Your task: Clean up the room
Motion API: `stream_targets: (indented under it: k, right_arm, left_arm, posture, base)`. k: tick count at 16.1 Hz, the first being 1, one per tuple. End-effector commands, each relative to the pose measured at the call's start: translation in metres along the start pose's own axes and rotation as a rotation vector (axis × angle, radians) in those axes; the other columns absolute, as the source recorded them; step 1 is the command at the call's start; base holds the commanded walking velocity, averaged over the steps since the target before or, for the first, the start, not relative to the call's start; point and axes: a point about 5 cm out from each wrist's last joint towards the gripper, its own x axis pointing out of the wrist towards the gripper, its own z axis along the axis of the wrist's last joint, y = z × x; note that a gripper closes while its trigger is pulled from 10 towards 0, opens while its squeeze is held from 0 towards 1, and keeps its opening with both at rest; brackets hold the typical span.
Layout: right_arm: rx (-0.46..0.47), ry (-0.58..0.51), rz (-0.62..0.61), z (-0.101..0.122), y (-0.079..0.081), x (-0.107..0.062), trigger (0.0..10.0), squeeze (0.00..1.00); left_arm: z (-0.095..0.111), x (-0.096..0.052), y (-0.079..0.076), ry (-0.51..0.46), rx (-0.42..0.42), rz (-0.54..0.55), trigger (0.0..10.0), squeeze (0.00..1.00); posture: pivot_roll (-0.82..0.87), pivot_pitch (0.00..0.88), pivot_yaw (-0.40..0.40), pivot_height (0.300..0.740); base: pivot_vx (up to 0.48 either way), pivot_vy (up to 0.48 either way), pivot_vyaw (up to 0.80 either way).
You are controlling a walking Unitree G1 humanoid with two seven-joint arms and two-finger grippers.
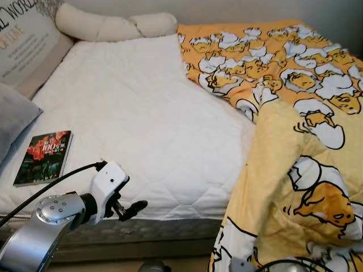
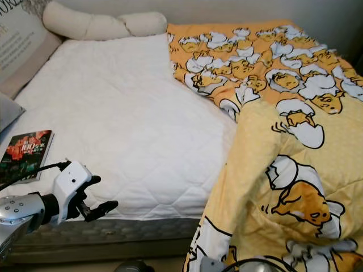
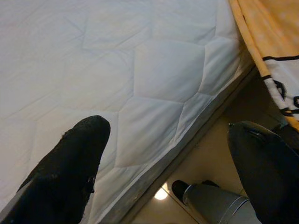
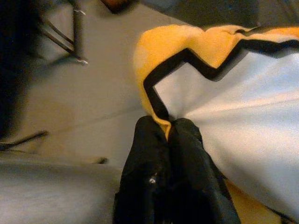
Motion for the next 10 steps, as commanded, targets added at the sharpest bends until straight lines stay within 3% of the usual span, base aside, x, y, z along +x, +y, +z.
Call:
stream_targets:
  k: [1,2,6,8,10]
  right_arm:
    - [0.066,-0.071,-0.236,0.013,-0.027,-0.012,10.0,1.00]
    - [0.119,-0.158,-0.345,0.025,-0.044,-0.022,10.0,1.00]
    - [-0.021,-0.192,-0.300,0.043,-0.056,-0.044,10.0,1.00]
    - [-0.009,-0.289,-0.388,0.062,-0.069,-0.050,10.0,1.00]
    - [0.073,-0.502,-0.629,0.105,-0.097,-0.064,10.0,1.00]
  left_arm:
    - [0.003,0.000,0.001,0.001,0.025,-0.008,10.0,0.00]
    - [0.003,0.000,0.002,0.004,0.029,-0.013,10.0,0.00]
    - [0.004,0.003,0.002,0.005,0.038,-0.028,10.0,0.00]
    - [0.004,0.003,0.002,0.004,0.040,-0.028,10.0,0.00]
    - [0.004,0.004,0.003,0.004,0.039,-0.028,10.0,0.00]
  posture:
    - [0.25,0.000,0.082,0.740]
    - [0.25,0.000,0.085,0.740]
    - [0.25,0.000,0.086,0.740]
    - [0.25,0.000,0.084,0.740]
    - [0.25,0.000,0.083,0.740]
  base:
    - [0.000,0.000,0.00]
    - [0.000,0.000,0.00]
    - [0.000,0.000,0.00]
    - [0.000,0.000,0.00]
    - [0.000,0.000,0.00]
